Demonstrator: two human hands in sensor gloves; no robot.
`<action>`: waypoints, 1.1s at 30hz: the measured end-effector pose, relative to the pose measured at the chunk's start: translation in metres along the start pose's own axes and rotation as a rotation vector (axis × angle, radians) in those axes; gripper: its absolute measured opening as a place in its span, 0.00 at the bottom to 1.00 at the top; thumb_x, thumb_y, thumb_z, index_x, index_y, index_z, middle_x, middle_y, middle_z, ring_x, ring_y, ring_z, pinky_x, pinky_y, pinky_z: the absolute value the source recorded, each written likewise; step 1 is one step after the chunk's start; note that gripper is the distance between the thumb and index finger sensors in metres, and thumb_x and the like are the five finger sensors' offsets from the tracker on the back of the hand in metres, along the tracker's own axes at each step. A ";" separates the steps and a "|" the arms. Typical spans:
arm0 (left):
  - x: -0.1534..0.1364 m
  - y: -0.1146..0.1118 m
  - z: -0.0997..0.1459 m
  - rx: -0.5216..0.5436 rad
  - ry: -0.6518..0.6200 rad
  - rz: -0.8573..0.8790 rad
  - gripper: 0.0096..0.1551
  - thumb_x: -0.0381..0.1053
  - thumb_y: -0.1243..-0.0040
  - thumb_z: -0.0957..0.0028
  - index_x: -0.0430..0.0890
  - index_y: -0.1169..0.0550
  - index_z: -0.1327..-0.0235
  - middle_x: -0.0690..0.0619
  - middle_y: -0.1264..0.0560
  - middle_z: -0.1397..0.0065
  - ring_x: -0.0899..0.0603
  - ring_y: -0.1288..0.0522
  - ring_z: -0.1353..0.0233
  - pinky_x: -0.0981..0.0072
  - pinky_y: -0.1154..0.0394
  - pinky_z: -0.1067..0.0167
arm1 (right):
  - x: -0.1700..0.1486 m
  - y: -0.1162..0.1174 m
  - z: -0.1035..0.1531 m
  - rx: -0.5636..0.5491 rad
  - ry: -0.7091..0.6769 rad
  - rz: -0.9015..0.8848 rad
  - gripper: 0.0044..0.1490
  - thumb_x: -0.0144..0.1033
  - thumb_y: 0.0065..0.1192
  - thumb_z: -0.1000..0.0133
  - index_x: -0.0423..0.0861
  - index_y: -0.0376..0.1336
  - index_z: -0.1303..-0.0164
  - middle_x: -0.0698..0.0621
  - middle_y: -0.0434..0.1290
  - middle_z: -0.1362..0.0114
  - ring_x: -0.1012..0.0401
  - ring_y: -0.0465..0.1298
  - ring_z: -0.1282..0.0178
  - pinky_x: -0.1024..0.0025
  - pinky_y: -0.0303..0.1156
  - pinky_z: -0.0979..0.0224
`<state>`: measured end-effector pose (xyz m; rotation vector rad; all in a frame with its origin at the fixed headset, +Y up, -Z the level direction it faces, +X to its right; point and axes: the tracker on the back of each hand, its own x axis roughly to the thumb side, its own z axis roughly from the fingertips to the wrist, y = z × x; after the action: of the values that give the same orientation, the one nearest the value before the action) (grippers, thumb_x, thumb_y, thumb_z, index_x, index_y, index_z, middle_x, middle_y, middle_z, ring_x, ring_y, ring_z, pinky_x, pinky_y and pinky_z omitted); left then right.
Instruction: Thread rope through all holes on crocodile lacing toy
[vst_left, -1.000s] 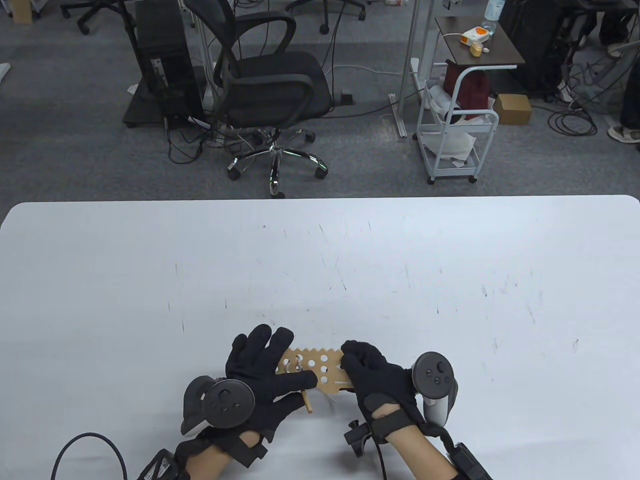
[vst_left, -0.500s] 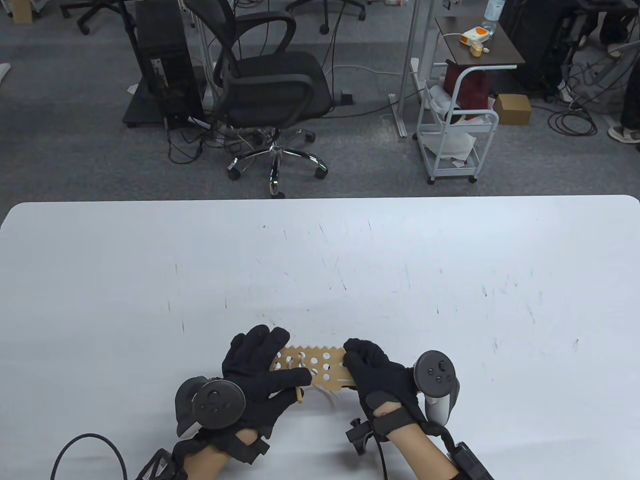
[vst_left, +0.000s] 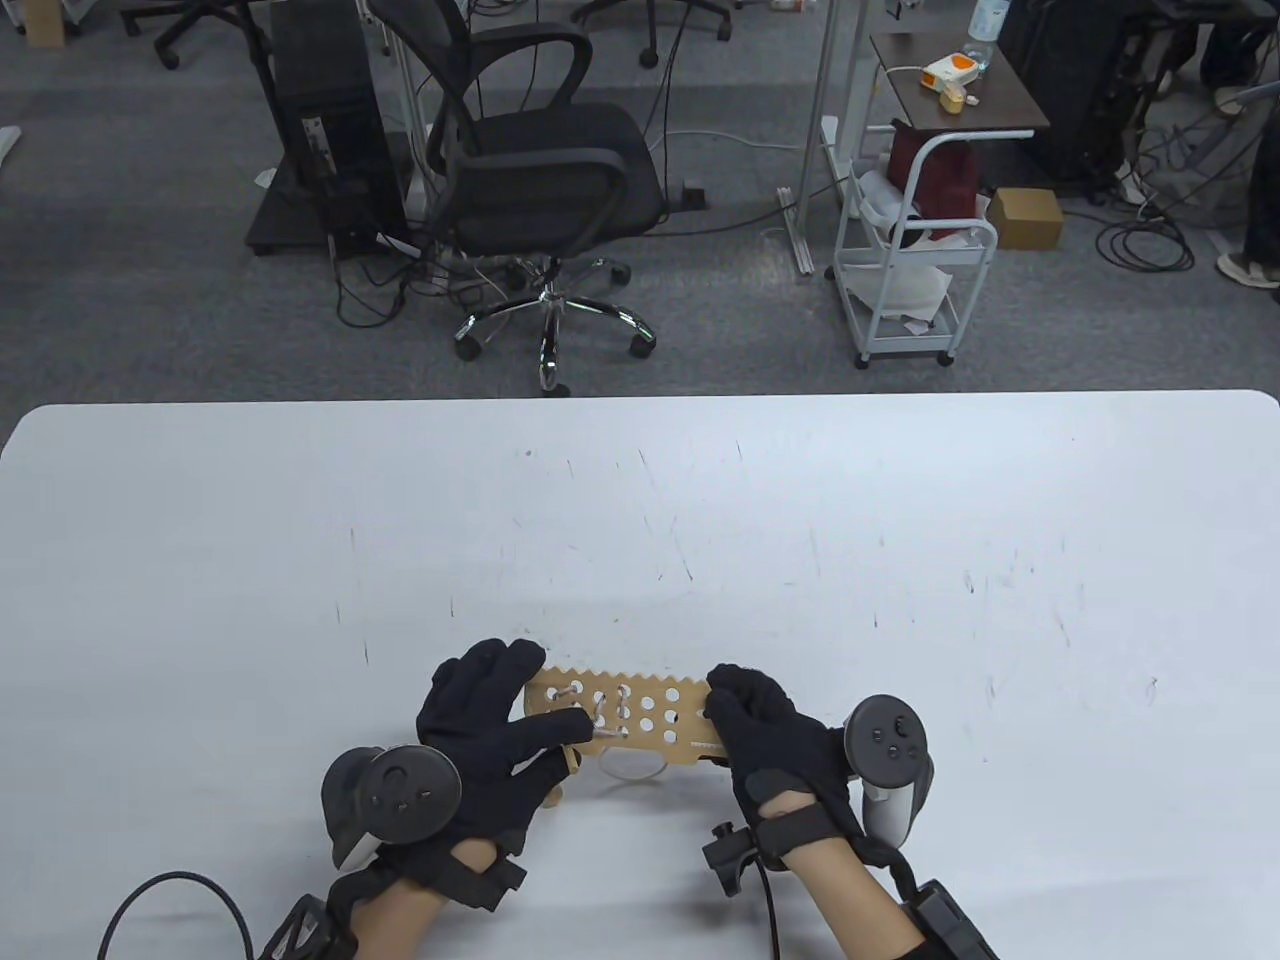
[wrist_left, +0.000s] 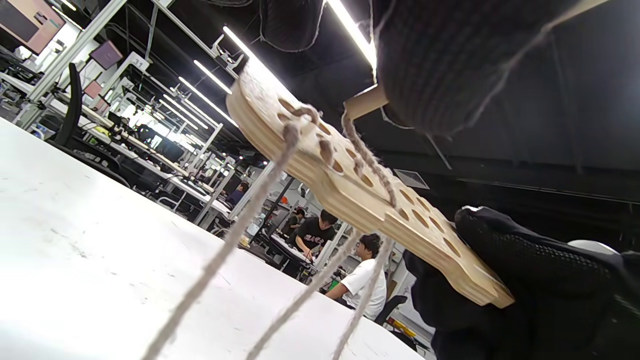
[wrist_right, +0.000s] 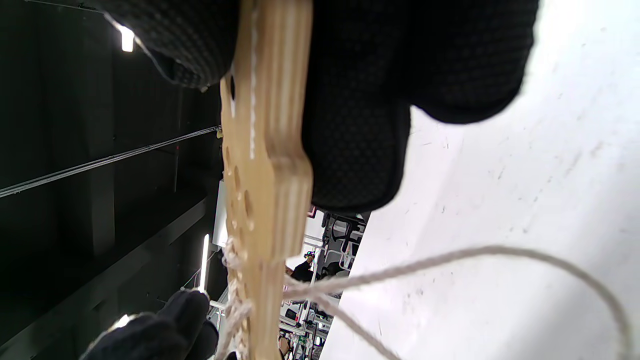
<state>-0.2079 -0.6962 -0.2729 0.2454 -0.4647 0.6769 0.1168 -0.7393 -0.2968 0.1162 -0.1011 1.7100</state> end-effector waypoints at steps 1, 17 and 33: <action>-0.001 0.001 0.000 0.005 0.005 0.000 0.24 0.58 0.26 0.56 0.71 0.17 0.45 0.50 0.41 0.15 0.34 0.52 0.16 0.33 0.59 0.23 | 0.000 -0.001 -0.001 -0.005 0.003 -0.001 0.31 0.43 0.62 0.46 0.37 0.63 0.39 0.47 0.83 0.47 0.53 0.88 0.57 0.57 0.79 0.52; -0.025 0.013 -0.001 0.059 0.104 0.014 0.24 0.58 0.26 0.56 0.70 0.17 0.45 0.50 0.40 0.16 0.34 0.50 0.17 0.33 0.58 0.24 | -0.008 -0.016 -0.007 -0.064 0.036 -0.012 0.31 0.43 0.62 0.46 0.37 0.63 0.39 0.47 0.83 0.47 0.53 0.88 0.56 0.57 0.79 0.51; -0.052 0.026 -0.001 0.128 0.219 0.026 0.24 0.58 0.27 0.56 0.70 0.17 0.44 0.49 0.38 0.17 0.34 0.48 0.17 0.33 0.57 0.24 | -0.017 -0.030 -0.013 -0.119 0.074 -0.021 0.31 0.43 0.62 0.46 0.37 0.63 0.39 0.46 0.82 0.46 0.52 0.88 0.56 0.57 0.79 0.51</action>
<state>-0.2601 -0.7045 -0.2972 0.2826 -0.2162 0.7512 0.1490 -0.7496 -0.3124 -0.0345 -0.1455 1.6809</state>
